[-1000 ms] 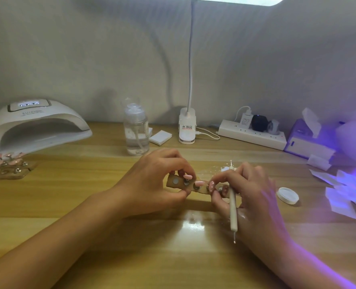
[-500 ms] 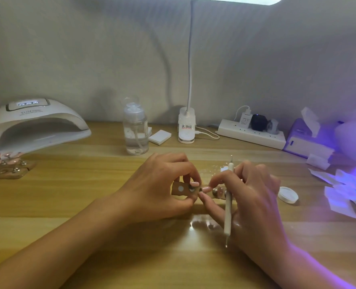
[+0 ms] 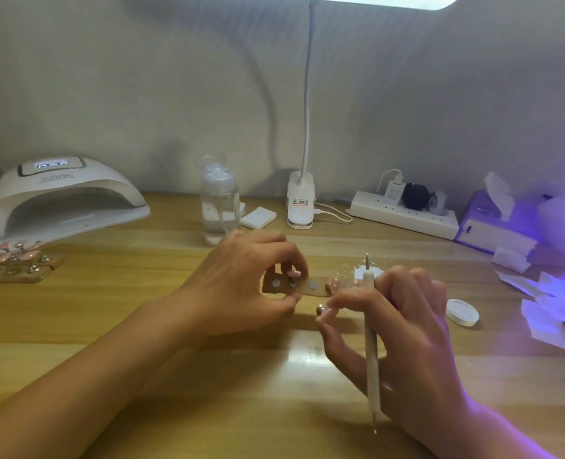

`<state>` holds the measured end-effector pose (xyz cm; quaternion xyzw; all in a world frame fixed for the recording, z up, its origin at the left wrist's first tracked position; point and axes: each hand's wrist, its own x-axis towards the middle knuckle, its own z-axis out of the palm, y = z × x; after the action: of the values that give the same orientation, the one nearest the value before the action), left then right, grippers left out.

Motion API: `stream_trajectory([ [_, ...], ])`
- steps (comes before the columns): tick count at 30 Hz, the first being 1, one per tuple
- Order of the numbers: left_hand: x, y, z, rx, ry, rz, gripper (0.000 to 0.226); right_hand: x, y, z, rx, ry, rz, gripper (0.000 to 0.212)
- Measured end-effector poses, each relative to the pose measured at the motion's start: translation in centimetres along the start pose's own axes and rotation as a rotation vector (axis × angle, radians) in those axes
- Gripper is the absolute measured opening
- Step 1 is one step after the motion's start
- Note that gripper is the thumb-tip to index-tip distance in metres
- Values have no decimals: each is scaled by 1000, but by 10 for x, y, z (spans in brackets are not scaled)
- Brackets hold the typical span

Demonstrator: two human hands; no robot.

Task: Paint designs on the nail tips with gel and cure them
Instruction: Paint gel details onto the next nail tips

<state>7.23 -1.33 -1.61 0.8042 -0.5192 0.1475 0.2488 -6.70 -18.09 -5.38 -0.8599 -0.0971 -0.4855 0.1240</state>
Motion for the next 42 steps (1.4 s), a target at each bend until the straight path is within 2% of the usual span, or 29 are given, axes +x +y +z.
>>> stream_trajectory([
  [4, -3, -27, -4, 18, 43, -121, 16, 1, 2, -1, 38, 17, 48, 15],
  [9, -15, -60, -1, -11, -35, -304, 15, 2, 3, 0, 39, -29, 143, 21],
  [13, -18, -65, 3, -94, -66, -371, 20, 2, 5, 0, 29, -63, 162, 22],
  [18, -22, -59, 3, 217, -6, -254, 54, 1, 8, 1, 22, -89, 206, 23],
  [22, -16, -39, -2, 363, 147, -48, 61, 1, 11, 2, 31, -100, 255, 23],
  [24, -10, -16, 2, 275, 233, 29, 46, 1, 12, 2, 34, -98, 274, 23],
  [28, -6, 33, 24, -90, 41, -6, 26, 1, 14, 3, 43, -91, 332, 24],
  [31, -6, 46, 40, -278, 42, -62, 19, 2, 16, 3, 67, -86, 371, 24],
  [36, -5, 42, 44, -371, 86, -106, 12, 5, 12, 2, 94, -129, 381, 30],
  [39, -5, 36, 46, -460, 57, -162, 19, 7, 10, 0, 164, -108, 410, 35],
  [42, -3, 31, 49, -545, 12, -280, 13, 7, 11, -3, 309, -1, 516, 22],
])
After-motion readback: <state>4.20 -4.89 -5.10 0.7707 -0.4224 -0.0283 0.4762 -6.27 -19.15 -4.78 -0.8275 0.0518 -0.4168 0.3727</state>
